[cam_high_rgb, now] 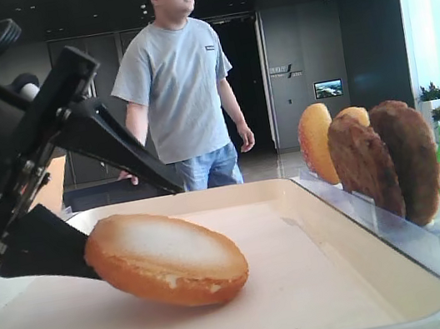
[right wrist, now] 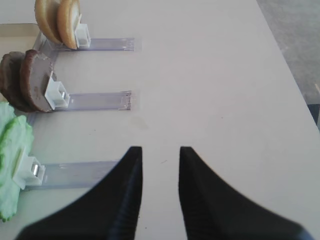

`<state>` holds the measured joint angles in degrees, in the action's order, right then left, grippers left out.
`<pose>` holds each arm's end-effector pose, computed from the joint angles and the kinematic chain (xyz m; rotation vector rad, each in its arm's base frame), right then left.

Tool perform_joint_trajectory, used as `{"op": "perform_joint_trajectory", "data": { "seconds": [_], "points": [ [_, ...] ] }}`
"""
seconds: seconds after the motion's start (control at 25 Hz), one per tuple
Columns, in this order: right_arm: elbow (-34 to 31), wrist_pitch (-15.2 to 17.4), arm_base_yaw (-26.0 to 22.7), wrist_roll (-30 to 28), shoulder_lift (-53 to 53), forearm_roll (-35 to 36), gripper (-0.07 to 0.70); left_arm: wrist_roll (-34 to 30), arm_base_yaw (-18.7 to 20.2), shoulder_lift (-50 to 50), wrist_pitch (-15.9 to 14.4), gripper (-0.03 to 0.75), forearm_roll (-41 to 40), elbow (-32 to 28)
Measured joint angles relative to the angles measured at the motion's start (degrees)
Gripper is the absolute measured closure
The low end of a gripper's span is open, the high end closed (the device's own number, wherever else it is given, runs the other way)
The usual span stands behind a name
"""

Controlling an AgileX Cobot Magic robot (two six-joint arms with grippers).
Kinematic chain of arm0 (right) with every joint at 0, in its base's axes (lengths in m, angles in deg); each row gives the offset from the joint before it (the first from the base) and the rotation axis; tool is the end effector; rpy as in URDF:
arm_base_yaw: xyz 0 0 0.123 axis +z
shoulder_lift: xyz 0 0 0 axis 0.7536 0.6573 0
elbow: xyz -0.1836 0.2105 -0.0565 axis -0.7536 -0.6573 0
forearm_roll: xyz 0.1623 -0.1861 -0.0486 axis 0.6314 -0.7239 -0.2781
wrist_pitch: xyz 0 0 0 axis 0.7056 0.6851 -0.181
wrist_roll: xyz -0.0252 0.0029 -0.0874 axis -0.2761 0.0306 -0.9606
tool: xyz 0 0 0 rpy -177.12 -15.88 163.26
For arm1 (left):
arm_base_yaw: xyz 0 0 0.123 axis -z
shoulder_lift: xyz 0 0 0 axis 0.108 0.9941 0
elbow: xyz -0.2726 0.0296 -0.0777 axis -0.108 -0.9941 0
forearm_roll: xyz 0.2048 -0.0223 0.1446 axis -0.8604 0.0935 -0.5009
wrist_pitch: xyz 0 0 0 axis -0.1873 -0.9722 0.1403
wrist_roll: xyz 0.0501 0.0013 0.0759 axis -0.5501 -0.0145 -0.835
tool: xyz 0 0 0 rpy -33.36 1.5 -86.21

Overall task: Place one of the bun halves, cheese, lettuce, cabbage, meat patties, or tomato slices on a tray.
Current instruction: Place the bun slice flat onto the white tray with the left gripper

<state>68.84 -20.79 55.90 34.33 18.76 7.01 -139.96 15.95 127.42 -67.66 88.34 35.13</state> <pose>-0.0085 -0.0066 0.2704 -0.0546 2.1133 0.0298 0.2375 -0.1601 0.1190 0.0563 2.6771 -1.2402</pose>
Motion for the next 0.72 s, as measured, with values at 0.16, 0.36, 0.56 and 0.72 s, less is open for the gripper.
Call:
{"op": "perform_joint_trajectory", "data": {
  "seconds": [0.16,0.36,0.56,0.72],
  "points": [
    [0.00,0.00,0.00,0.00,0.00,0.00,0.423,3.55,0.00,-1.13,2.25,0.187,-2.94,0.00],
    [0.00,0.00,0.00,0.00,0.00,0.00,0.423,6.33,0.00,-1.24,2.52,0.187,-5.53,0.00],
    [0.00,0.00,0.00,0.00,0.00,0.00,0.423,8.05,0.00,-2.02,2.92,0.187,-7.25,0.00],
    [0.00,0.00,0.00,0.00,0.00,0.00,0.423,12.30,0.00,-4.92,5.41,0.187,-11.10,0.00]
  ]
}}
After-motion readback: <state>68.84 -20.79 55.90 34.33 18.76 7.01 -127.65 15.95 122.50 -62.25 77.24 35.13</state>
